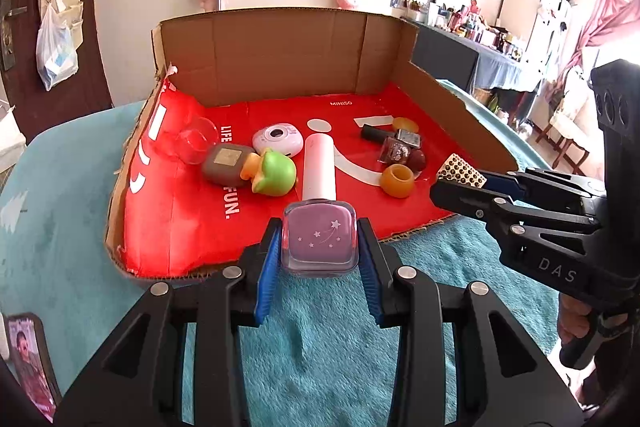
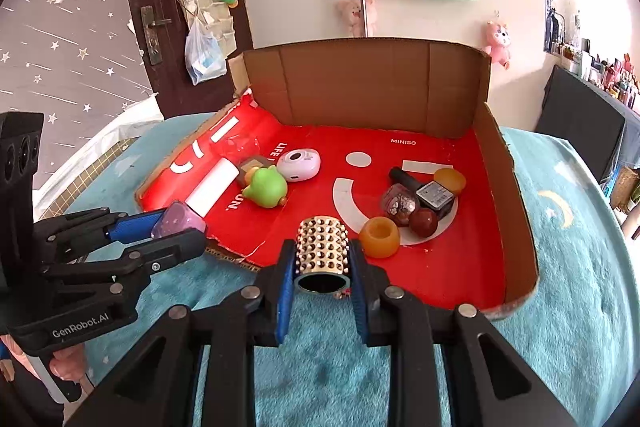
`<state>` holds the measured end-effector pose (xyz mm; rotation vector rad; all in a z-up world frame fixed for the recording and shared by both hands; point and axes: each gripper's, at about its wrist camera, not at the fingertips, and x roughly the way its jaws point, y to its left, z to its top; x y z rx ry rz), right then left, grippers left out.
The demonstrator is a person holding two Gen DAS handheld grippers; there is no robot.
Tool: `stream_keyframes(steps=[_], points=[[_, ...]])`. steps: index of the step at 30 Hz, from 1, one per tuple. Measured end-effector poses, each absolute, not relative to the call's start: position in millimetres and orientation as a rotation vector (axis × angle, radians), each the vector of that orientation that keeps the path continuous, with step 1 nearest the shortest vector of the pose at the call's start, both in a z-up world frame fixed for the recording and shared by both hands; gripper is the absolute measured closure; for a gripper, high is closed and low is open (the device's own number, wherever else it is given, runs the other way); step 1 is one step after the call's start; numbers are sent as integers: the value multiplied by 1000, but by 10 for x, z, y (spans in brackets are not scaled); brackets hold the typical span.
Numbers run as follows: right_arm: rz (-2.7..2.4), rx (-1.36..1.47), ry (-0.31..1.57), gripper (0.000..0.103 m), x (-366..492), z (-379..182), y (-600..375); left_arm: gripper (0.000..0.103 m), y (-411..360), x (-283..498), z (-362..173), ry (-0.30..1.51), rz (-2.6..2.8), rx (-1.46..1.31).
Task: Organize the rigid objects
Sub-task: 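Lift the nail polish and gold cylinder and carry them into the box, then lower the nail polish and gold cylinder onto the box floor with both grippers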
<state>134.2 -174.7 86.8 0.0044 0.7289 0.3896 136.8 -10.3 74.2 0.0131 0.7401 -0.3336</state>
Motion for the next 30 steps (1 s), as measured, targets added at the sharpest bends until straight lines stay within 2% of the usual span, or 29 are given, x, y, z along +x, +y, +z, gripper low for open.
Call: stream_keyframes(steps=[30], points=[[392,34,882,76,1889,389,-1660,69,-159,1941,356,888,-331,35]])
